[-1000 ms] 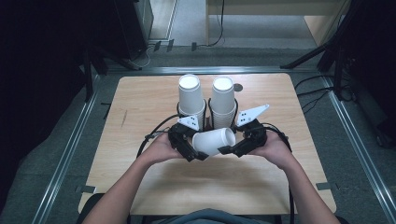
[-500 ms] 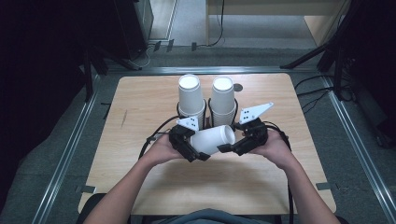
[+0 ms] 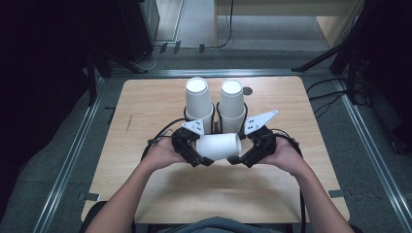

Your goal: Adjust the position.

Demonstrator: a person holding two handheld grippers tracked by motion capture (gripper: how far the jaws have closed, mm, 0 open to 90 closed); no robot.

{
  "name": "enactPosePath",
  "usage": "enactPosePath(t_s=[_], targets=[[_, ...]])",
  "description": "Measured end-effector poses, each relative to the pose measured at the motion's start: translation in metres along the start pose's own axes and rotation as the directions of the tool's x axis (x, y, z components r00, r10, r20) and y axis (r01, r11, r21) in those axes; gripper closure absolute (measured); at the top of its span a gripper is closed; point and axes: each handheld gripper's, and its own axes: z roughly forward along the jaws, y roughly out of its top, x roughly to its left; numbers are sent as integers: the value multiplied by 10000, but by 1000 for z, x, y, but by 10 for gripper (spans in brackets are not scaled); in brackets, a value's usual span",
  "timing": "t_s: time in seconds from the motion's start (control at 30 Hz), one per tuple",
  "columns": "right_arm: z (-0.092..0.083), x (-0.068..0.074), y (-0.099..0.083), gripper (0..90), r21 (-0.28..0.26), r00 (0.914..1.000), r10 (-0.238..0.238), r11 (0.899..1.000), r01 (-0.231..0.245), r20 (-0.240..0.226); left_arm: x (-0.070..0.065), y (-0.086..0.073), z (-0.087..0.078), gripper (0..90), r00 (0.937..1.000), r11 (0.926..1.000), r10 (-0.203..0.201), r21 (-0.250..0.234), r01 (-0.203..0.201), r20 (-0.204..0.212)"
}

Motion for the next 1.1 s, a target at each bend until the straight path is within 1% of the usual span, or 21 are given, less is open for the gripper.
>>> enactPosePath(t_s=[0.1, 0.17, 0.2, 0.23, 0.37, 0.4, 0.43, 0.47, 0.57, 0.6, 0.63, 0.7, 0.73, 0.77, 0.87, 0.9, 0.97, 1.0, 1.1], targets=[[2, -1, -2, 142, 151, 10000, 70, 9999, -70, 26, 0, 1, -2, 96, 10000, 9999, -10, 124, 10, 3], [4, -2, -5, 142, 395, 9998, 118, 9991, -123, 142, 1, 1, -4, 96, 10000, 9997, -47, 235, 47, -3], [4, -2, -5, 142, 395, 9998, 118, 9991, -123, 142, 1, 1, -4, 96, 10000, 9997, -47, 235, 47, -3], [6, -3, -6, 142, 516, 9999, 64, 9986, -72, 154, 2, 2, -6, 96, 10000, 9993, -8, 386, 11, -81], [7, -3, -8, 142, 671, 9995, 13, 9977, -34, 310, 6, 2, -10, 96, 9999, 9992, -115, 385, 118, -75], [7, -3, -8, 142, 671, 9995, 13, 9977, -34, 310, 7, 1, -11, 96, 9998, 9992, -220, 346, 220, -17], [7, -4, -8, 142, 685, 9995, -21, 9977, -2, 330, 9, 1, -12, 96, 9998, 9988, -192, 453, 195, -53], [7, -4, -9, 142, 682, 9992, -36, 9977, 9, 388, 10, 1, -12, 96, 9996, 9981, -251, 557, 257, -118], [7, -4, -9, 143, 707, 9988, 33, 9975, -68, 485, 11, 1, -13, 96, 9998, 9968, -205, 767, 210, -68], [7, -4, -9, 142, 729, 9988, 42, 9973, -78, 493, 12, 2, -12, 96, 9998, 9958, -142, 903, 154, -143], [8, -4, -10, 142, 763, 9983, -6, 9971, -38, 579, 13, 3, -11, 96, 9999, 9924, -66, 1231, 83, -142], [8, -4, -10, 142, 771, 9981, -7, 9970, -41, 613, 13, 3, -9, 96, 9999, 9917, -74, 1280, 88, -116], [9, -5, -10, 142, 819, 9978, -59, 9966, 4, 668, 13, 4, -6, 96, 9999, 9887, -113, 1493, 122, -74], [10, -5, -9, 142, 840, 9978, -47, 9965, -10, 668, 13, 4, -6, 96, 9999, 9887, -113, 1493, 122, -74], [10, -4, -9, 142, 876, 9973, -59, 9962, -5, 731, 13, 6, -1, 96, 9998, 9793, 141, 2021, -114, -120], [10, -4, -9, 142, 876, 9973, -59, 9962, -5, 731, 14, 7, 0, 96, 9999, 9779, 156, 2088, -140, -58], [10, -5, -8, 142, 950, 9972, -103, 9955, 32, 739, 14, 9, 1, 96, 9997, 9726, 252, 2314, -227, -80], [10, -5, -8, 142, 950, 9972, -103, 9955, 32, 739, 13, 10, 2, 96, 9996, 9713, 264, 2367, -234, -96], [11, -4, -7, 139, 976, 9970, -156, 9952, 82, 757, 13, 12, 5, 96, 9994, 9631, 328, 2676, -291, -92]])
